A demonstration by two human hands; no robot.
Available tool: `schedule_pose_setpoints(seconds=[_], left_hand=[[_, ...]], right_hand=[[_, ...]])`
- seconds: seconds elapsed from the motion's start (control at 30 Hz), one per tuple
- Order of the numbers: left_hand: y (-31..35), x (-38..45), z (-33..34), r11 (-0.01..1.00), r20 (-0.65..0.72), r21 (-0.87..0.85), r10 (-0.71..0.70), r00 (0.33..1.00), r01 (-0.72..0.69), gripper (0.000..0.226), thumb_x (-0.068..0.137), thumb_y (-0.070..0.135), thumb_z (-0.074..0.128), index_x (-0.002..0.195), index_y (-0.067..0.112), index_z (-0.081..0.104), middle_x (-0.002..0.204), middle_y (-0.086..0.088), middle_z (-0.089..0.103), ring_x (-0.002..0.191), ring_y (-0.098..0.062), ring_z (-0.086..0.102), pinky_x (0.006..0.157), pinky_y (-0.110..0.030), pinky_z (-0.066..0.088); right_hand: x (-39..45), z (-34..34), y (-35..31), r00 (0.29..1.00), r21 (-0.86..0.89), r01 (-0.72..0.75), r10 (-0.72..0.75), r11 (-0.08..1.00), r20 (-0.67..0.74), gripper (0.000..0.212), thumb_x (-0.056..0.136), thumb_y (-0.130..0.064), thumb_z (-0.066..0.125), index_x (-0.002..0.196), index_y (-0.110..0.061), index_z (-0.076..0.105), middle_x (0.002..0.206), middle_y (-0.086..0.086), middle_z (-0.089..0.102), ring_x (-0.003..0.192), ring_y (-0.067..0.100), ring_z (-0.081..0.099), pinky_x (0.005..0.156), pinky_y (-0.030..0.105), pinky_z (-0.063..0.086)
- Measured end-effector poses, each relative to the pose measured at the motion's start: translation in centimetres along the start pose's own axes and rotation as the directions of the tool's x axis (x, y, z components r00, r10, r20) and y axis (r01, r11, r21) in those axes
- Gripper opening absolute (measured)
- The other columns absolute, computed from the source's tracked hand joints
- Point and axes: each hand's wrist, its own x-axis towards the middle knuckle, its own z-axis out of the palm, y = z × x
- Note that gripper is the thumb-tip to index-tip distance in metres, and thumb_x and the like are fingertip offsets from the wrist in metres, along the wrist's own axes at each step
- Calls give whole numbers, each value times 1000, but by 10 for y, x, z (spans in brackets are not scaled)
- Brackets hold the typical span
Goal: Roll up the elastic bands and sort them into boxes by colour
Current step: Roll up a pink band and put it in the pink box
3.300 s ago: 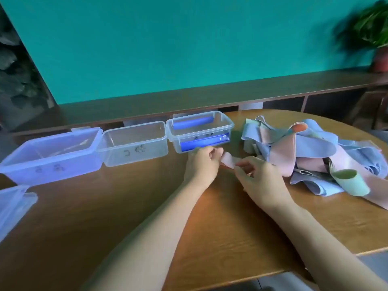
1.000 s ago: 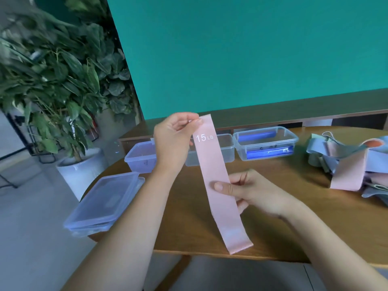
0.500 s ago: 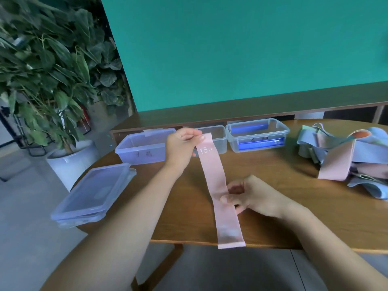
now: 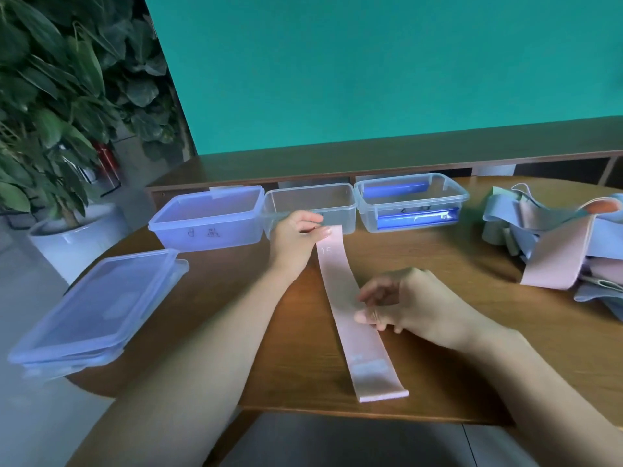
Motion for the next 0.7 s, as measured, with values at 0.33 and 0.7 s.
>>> schedule_pose_setpoints(seconds=[0.33,0.7], left_hand=[[-13,9,8,996,-85,73,51,995,-45,13,84,18,80,95,21,74,92,8,74,89,-8,69,82,-27,57],[5,-89,-37,994,54,105,-21,998,15,17,88,23,75,99,37,73,98,19,74,88,-8,70,92,-39,57]], right_hand=[[3,11,-2,1000,155,-15,18,988,-19,13,86,-22,79,97,-16,75,75,1,76,67,17,73,62,22,57],[-28,23,-4,988,130,46,-25,990,-154,19,82,-28,83,100,-28,77,89,-13,76,85,3,71,83,15,50]])
